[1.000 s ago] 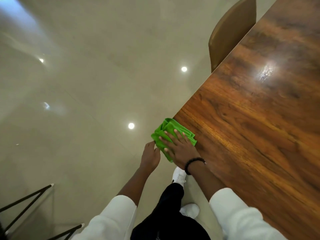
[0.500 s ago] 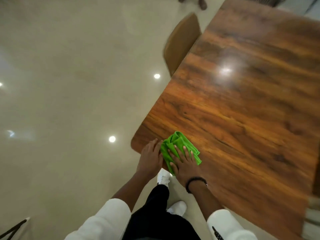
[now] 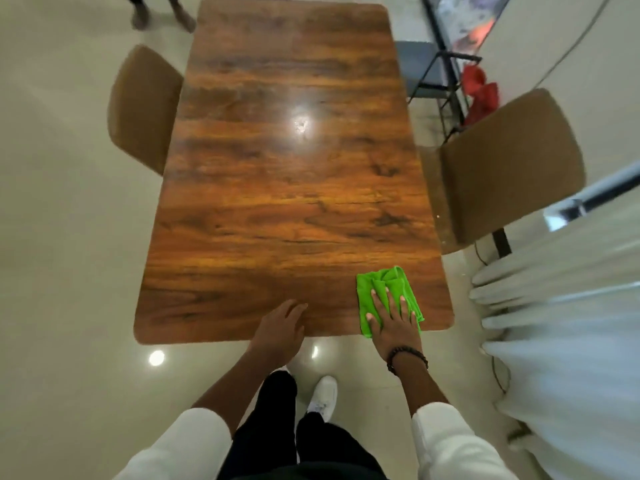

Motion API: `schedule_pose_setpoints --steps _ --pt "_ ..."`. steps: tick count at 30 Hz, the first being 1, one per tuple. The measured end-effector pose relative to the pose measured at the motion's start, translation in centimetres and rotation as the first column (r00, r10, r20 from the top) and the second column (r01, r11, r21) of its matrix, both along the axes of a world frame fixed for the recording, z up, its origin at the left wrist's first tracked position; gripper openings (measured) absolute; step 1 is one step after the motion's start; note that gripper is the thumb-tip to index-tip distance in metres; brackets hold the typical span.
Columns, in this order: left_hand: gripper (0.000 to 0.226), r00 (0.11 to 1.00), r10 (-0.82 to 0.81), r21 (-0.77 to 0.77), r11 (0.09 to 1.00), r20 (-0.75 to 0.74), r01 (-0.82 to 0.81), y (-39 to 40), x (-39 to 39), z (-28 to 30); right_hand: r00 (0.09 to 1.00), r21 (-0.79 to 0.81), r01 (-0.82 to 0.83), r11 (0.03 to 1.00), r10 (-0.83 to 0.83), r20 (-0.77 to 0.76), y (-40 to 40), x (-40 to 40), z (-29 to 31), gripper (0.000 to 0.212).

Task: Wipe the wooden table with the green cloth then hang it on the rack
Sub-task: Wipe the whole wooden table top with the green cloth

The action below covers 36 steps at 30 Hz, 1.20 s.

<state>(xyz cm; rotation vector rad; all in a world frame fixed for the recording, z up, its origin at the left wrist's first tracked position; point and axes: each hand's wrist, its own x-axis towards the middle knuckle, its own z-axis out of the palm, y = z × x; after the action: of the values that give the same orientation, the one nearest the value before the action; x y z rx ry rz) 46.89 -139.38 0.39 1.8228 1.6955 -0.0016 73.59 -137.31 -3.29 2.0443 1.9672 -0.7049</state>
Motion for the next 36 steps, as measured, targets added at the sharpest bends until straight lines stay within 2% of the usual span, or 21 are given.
schedule_pose_setpoints --steps 3,10,13,16,22,30,36 --pt "0.049 0.998 -0.055 -0.015 0.998 0.002 0.055 -0.4 1.1 0.5 0.996 -0.031 0.085 0.996 -0.084 0.016 -0.1 2.7 0.3 0.057" --pt "0.056 0.980 -0.200 0.026 0.979 -0.011 0.200 2.1 5.2 3.1 0.986 -0.109 0.167 0.980 -0.164 0.035 1.5 5.5 2.1 0.061" --pt "0.071 0.972 -0.230 0.027 0.972 -0.037 0.231 3.9 7.8 3.7 0.980 -0.151 0.195 0.969 -0.199 -0.007 1.6 5.1 2.6 0.064" --pt "0.059 0.959 -0.277 0.030 0.960 -0.062 0.279 5.3 10.3 4.1 0.977 -0.171 0.206 0.964 -0.213 -0.025 1.6 5.0 2.2 0.069" --pt "0.056 0.955 -0.289 -0.033 0.957 -0.072 0.287 8.0 13.1 3.9 0.979 -0.199 0.194 0.961 -0.204 -0.032 2.6 4.7 1.8 0.077" --pt "0.053 0.979 -0.204 -0.016 0.979 0.018 0.204 10.1 14.8 3.7 0.987 -0.155 0.154 0.976 -0.160 -0.024 4.4 5.4 1.4 0.080" --pt "0.054 0.985 -0.173 0.001 0.985 0.001 0.173 11.2 14.6 3.7 0.988 -0.152 0.135 0.979 -0.145 -0.060 7.7 6.3 0.3 0.080"
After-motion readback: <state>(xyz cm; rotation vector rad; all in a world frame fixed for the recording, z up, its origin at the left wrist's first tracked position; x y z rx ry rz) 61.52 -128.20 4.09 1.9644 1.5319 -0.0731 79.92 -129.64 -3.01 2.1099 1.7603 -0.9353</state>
